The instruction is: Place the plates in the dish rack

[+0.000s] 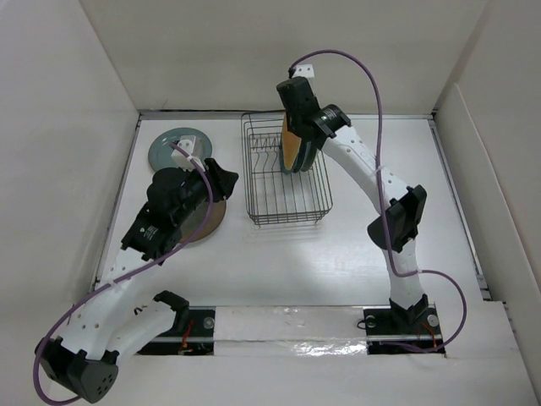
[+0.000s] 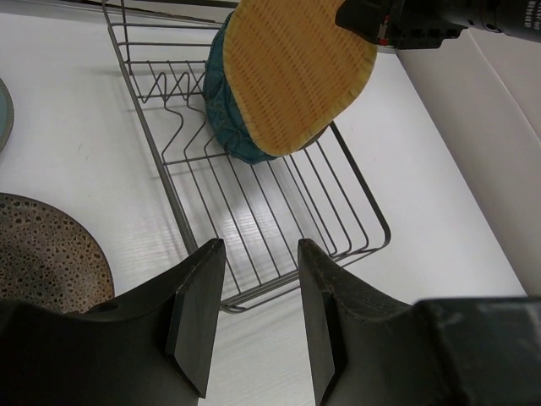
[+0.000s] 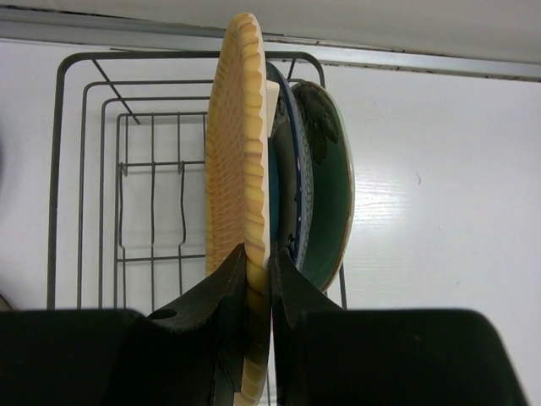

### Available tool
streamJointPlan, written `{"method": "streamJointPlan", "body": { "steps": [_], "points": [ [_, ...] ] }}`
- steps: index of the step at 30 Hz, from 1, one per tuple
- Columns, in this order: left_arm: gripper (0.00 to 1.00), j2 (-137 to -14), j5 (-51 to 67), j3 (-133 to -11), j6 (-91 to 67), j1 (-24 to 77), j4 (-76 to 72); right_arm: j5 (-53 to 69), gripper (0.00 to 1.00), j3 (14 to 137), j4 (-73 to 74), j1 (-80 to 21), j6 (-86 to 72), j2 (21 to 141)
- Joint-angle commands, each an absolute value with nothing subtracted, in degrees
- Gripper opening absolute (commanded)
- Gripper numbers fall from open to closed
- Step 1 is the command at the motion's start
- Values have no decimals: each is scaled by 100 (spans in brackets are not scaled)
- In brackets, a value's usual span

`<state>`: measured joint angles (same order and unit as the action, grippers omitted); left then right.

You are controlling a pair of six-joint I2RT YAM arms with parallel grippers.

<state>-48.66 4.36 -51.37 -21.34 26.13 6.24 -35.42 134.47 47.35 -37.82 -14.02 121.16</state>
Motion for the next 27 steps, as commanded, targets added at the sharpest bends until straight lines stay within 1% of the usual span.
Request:
{"method": "streamJointPlan", "body": {
  "steps": [1,13,16,20,21,22,23,25,26,27],
  "points": [
    [37,-4860,440,-5265,-2162,2575,413,-3525,0,13570,4219,-3735,-1424,12172],
    [37,-4966,405,-5273,-2145,2575,439,-3147,0,13948,4157,-3683,-1564,12621],
    [37,-4975,352,-5274,-2136,2575,457,-3173,0,13738,4070,-3683,-1591,12683],
    [37,-5001,246,-5273,-2136,2575,475,-3173,0,12939,3596,-3735,-1740,12507],
    [37,-5027,220,-5265,-2136,2575,483,-3173,3,12694,3473,-3735,-1792,12463],
    [37,-5036,194,-5265,-2136,2575,492,-3173,11,12622,3437,-3735,-1810,12411],
    [37,-5045,167,-5265,-2171,2575,492,-3155,29,12586,3419,-3735,-1811,12393],
    [37,-4992,115,-5177,-2223,2575,379,-3103,43,12533,3366,-3735,-1802,12262],
    [37,-4966,106,-5159,-2285,2523,352,-3076,52,12507,3331,-3735,-1784,12182],
    [37,-4957,105,-5133,-2329,2462,325,-3033,56,12455,3227,-3735,-1767,12095]
  ]
}}
